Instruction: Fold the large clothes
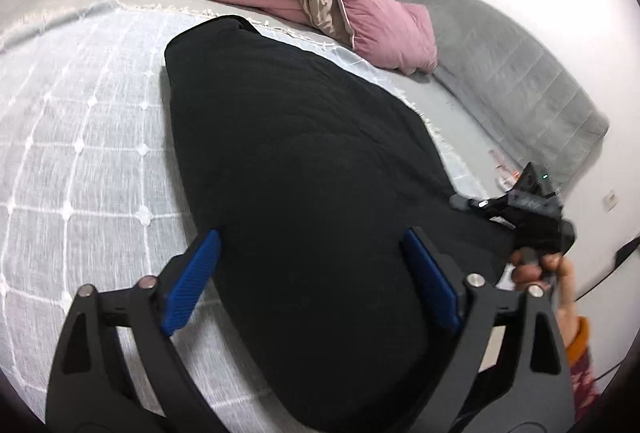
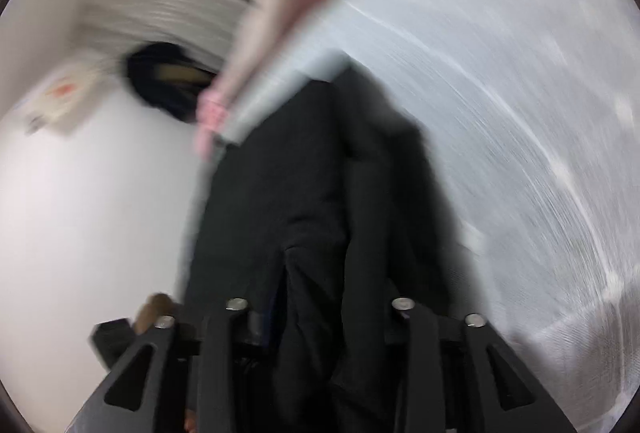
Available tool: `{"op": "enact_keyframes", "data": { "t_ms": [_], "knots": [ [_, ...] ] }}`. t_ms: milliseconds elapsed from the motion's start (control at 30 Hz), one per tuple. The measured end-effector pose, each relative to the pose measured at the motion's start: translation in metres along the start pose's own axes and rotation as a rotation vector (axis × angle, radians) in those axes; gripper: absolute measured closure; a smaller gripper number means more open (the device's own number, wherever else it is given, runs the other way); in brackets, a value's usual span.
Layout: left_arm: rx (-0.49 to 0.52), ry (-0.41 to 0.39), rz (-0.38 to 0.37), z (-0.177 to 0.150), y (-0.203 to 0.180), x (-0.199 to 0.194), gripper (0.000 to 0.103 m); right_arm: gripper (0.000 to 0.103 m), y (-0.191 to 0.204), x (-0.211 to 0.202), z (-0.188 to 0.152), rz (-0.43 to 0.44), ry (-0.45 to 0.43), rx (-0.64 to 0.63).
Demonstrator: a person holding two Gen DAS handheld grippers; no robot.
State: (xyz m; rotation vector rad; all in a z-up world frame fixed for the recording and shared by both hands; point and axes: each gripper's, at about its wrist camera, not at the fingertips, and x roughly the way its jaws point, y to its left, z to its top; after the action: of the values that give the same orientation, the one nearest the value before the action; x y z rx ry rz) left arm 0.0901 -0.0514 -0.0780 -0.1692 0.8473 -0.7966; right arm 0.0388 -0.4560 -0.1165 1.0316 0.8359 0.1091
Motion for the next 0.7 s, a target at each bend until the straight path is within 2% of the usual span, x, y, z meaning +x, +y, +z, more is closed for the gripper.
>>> {"op": "enact_keyframes", "data": {
  "t_ms": [67,133,233,300,433,500,567,633,700],
  "knots": [
    [-0.019,0.011,0.009,0.001,0.0,-0.005,0.009,0.061,-0.004,-0.015,0.005,0.057,0.001,0.032],
    [-0.025,0.03,-0.013,0.002,0.001,-0.014,0.01,0.048,0.0,-0.041,0.002,0.031,-0.081,0.01],
    [0.056,0.032,-0.023,-0.007,-0.002,-0.033,0.01,0.036,0.005,-0.07,-0.005,0.065,-0.13,-0.035],
    [0.145,0.011,-0.003,-0.014,-0.007,-0.044,0.01,0.032,0.007,-0.082,-0.012,0.103,-0.116,-0.042],
    [0.295,0.025,-0.013,-0.039,-0.016,-0.057,0.009,0.026,0.013,-0.088,-0.025,0.085,-0.042,-0.072],
    [0.339,0.049,0.016,-0.05,-0.019,-0.052,0.009,0.026,0.012,-0.084,-0.034,0.066,0.005,-0.084],
    [0.362,0.074,0.084,-0.061,-0.025,-0.038,0.01,0.026,0.01,-0.078,-0.045,0.046,0.044,-0.091],
    [0.354,0.082,0.127,-0.064,-0.03,-0.026,0.01,0.026,0.01,-0.068,-0.049,0.058,0.066,-0.081],
    [0.321,0.046,0.187,-0.06,-0.033,-0.018,0.01,0.026,0.01,-0.06,-0.05,0.082,0.047,-0.041]
  ]
}}
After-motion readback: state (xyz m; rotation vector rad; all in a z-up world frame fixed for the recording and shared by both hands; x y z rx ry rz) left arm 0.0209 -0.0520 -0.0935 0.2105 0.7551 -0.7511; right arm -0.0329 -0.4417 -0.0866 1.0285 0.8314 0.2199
